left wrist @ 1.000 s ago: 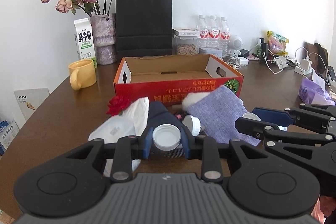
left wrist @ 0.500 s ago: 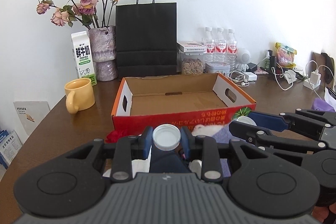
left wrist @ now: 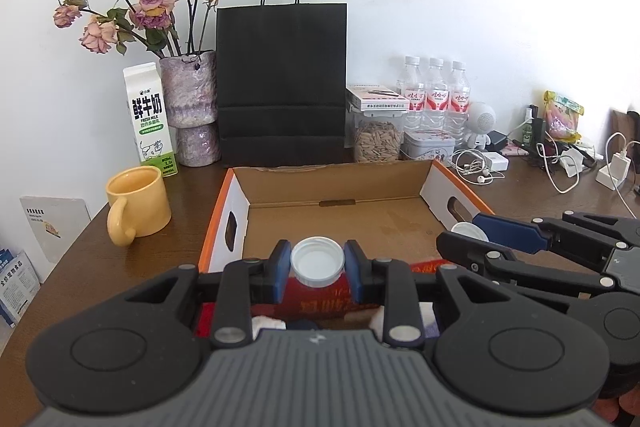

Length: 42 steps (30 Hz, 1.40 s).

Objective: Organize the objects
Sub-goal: 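Carry both white caps over the cardboard box and open both grippers, then withdraw both grippers from the box back toward the cluttered items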

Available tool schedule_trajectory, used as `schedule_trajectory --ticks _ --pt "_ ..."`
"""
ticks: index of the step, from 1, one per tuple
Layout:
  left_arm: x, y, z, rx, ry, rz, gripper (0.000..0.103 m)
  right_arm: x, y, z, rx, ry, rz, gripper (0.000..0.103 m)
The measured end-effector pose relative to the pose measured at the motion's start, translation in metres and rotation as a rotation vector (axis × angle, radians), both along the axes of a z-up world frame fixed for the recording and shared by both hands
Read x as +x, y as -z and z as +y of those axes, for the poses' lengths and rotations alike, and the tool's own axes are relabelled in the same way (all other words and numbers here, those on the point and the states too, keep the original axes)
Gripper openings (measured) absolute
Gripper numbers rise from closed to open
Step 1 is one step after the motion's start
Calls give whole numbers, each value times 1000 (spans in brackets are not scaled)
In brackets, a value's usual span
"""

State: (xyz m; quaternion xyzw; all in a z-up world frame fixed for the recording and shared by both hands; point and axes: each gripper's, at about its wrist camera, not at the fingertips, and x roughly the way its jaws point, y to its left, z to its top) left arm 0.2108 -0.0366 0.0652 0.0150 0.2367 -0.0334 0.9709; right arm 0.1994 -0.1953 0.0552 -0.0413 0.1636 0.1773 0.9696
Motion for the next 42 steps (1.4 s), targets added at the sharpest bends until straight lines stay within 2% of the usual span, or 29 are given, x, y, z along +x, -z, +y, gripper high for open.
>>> schedule_trajectory --ticks 14,22,23,24,25,27,28,29,31,42 --pt "98 1 4 8 -37 76 30 102 5 10 1 18 81 28" --pt "131 10 9 12 -59 129 30 137 19 8 -2 48 134 28" --pt "132 11 10 12 -64 135 33 139 21 8 -3 52 143 28" --pt "134 12 10 11 -66 142 43 141 23 8 -6 56 153 28" --pt "134 13 11 6 -68 145 51 142 25 8 -12 59 166 32" --pt "133 13 12 5 -78 137 93 144 28 8 -15 71 188 57" --pt "132 12 12 14 -92 121 102 145 29 8 -22 80 192 78" --pt "129 10 11 26 -105 101 103 145 30 9 -29 90 189 92" --pt "128 7 11 36 -106 94 103 145 30 9 -35 100 188 96" --pt "103 -8 15 21 -102 75 103 124 12 12 -56 110 168 97"
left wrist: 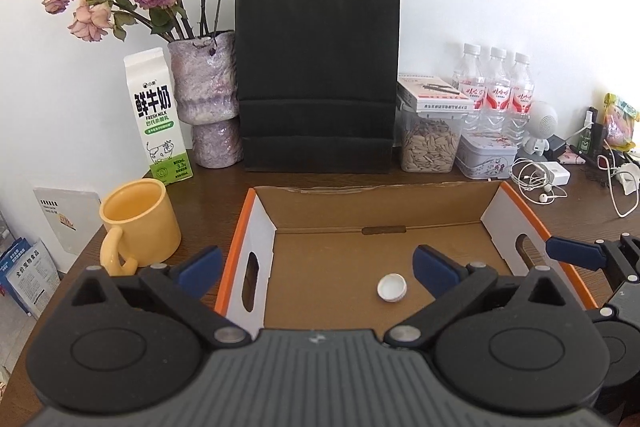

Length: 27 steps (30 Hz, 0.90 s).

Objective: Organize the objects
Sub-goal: 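Withdraw both grippers from the box back toward the cluttered items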

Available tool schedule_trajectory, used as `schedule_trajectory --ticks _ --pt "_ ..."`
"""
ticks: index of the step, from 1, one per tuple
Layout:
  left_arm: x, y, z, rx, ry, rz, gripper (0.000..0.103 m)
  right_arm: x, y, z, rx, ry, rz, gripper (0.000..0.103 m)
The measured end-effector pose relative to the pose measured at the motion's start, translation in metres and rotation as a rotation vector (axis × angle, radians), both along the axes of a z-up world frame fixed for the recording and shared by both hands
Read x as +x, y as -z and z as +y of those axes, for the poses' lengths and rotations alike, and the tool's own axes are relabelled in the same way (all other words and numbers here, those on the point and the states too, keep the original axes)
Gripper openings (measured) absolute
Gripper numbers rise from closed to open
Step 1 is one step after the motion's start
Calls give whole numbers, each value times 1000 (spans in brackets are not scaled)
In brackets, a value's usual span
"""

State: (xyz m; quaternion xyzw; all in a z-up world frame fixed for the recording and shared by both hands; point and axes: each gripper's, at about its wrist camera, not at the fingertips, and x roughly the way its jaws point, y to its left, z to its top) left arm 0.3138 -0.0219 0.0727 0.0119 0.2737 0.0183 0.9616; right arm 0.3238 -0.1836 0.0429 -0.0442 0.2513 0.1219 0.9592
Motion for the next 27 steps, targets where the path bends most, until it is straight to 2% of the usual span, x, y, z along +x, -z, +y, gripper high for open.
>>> schedule_trajectory --ticks 14,27 --pt "-78 -26 1 -1 6 -49 103 -79 -39 -11 6 6 -84 99" --pt "-140 -27 10 0 -6 -55 103 -148 -40 -23 19 14 -87 102"
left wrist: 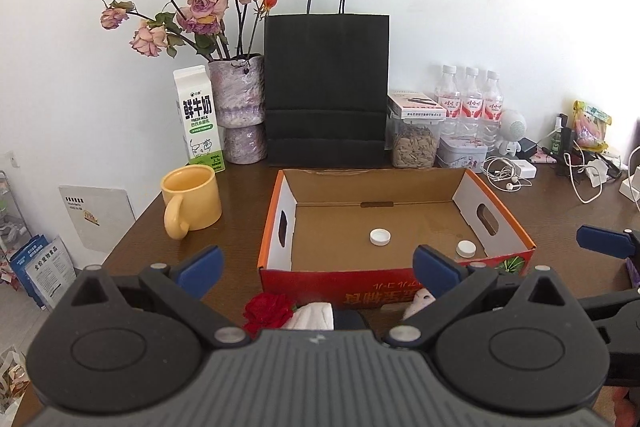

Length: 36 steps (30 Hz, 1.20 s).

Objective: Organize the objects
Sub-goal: 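Withdraw both grippers from the box back toward the cluttered items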

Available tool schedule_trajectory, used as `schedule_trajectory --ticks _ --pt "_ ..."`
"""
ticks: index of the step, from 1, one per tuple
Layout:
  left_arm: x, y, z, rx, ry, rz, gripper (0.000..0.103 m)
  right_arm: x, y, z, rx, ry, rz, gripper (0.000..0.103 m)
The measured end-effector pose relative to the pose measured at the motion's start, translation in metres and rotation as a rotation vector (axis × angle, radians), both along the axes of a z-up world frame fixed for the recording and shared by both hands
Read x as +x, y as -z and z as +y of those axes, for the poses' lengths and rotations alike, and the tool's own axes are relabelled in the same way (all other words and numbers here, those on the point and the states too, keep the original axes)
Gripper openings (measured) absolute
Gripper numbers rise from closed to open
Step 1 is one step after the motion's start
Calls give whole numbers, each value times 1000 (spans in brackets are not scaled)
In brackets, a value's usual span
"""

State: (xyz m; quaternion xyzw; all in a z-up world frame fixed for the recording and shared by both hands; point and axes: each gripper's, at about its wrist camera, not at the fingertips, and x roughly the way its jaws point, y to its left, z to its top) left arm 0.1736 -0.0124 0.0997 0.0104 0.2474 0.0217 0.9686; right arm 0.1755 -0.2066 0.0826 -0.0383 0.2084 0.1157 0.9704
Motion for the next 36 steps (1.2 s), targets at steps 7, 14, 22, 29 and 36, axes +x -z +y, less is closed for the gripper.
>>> schedule_trajectory --ticks 7,14,22,29,36 --pt "-30 9 6 0 -14 15 103 -31 8 -13 4 22 7 103" --pt "-56 24 14 -5 -26 36 103 -61 22 -26 6 43 31 103" --pt "-83 41 28 -13 -51 50 103 -89 38 -38 6 74 56 103" --pt "-93 61 42 -22 -59 80 103 -101 58 -49 12 93 84 103" --pt "-89 82 47 -28 -69 111 103 -98 78 -59 12 127 116 103"
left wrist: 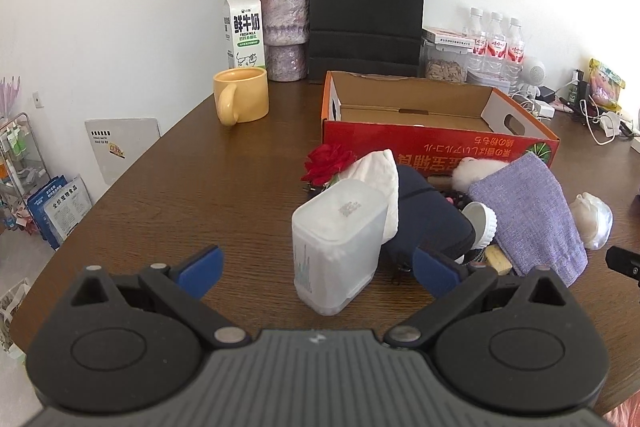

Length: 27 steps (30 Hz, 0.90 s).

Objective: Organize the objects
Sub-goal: 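Withdraw both grippers from the box back toward the cluttered items, then grasp the clear plastic box with the left gripper while the right gripper grasps the plastic bag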

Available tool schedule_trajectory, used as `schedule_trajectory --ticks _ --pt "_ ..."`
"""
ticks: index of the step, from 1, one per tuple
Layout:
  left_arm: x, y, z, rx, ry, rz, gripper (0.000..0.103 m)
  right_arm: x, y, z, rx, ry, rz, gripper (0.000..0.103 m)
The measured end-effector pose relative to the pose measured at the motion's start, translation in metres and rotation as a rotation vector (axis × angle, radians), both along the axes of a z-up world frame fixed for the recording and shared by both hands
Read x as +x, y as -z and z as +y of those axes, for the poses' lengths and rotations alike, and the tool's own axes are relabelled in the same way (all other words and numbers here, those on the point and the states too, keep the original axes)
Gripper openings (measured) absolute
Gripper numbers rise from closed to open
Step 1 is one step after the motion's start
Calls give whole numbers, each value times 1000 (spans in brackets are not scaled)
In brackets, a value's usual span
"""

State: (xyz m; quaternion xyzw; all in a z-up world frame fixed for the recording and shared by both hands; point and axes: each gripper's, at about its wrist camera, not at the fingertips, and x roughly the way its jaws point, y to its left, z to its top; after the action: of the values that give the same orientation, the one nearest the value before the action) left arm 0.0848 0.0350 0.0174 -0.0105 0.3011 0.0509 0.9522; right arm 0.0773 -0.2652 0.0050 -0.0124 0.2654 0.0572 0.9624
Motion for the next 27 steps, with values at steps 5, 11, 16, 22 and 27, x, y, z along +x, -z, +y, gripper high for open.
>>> schedule_trajectory --ticks 5,11,16,22,27 --pt "11 11 4 -7 -19 22 103 8 7 -7 2 20 10 103" --pt "25 19 3 -9 -37 31 103 23 13 -15 -1 27 5 103" --pt "35 25 1 -13 -53 34 103 41 18 -21 0 26 7 103" --pt "47 30 0 -27 -72 35 103 62 22 -25 12 10 -2 102" --pt "53 31 -1 -7 -75 41 103 75 26 -26 22 -14 -7 95"
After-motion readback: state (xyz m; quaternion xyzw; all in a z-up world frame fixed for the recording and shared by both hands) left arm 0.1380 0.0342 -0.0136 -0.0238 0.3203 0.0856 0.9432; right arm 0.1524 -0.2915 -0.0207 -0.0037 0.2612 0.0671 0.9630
